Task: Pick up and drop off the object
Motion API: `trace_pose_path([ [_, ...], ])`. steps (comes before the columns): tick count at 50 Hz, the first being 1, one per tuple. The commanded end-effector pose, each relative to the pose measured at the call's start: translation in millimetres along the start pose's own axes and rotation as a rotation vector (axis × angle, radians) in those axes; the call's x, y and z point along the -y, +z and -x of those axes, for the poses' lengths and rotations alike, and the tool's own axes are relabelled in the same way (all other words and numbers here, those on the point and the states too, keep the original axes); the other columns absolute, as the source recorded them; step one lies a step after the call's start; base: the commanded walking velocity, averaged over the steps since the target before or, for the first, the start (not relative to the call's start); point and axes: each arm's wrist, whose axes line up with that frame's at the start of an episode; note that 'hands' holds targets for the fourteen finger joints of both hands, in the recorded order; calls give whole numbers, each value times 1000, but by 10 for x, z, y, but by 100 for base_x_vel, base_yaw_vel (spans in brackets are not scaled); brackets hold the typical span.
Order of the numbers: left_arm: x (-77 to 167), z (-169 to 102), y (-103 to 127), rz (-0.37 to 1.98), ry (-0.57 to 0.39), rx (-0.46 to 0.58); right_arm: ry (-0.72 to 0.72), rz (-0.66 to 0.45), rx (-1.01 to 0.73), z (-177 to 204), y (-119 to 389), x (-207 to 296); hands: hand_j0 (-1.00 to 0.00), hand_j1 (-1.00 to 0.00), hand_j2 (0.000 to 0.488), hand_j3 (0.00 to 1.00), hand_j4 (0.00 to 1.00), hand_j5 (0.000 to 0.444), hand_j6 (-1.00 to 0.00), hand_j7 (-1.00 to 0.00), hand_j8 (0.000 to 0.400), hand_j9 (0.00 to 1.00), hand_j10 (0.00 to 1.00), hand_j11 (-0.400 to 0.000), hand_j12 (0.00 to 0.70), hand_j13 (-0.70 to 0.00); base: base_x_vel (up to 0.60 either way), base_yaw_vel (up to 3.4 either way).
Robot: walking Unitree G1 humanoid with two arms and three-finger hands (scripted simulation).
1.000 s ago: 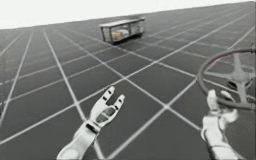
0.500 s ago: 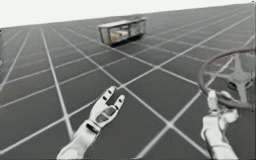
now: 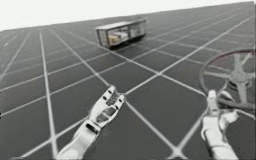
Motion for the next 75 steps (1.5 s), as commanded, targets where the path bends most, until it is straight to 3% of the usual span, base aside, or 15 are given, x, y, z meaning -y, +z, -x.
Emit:
trace_pose_path([
  [1,47,-27,-16,-11,-9,-10,-3,-16,20,-37,60,35,0,0,0,1000,1000,0,0,0,0,1000,1000,-400,0,-700,58,4],
  [75,47,-27,-16,-11,-9,-10,-3,-16,20,-37,60,35,0,0,0,1000,1000,0,0,0,0,1000,1000,-400,0,-700,58,3],
])
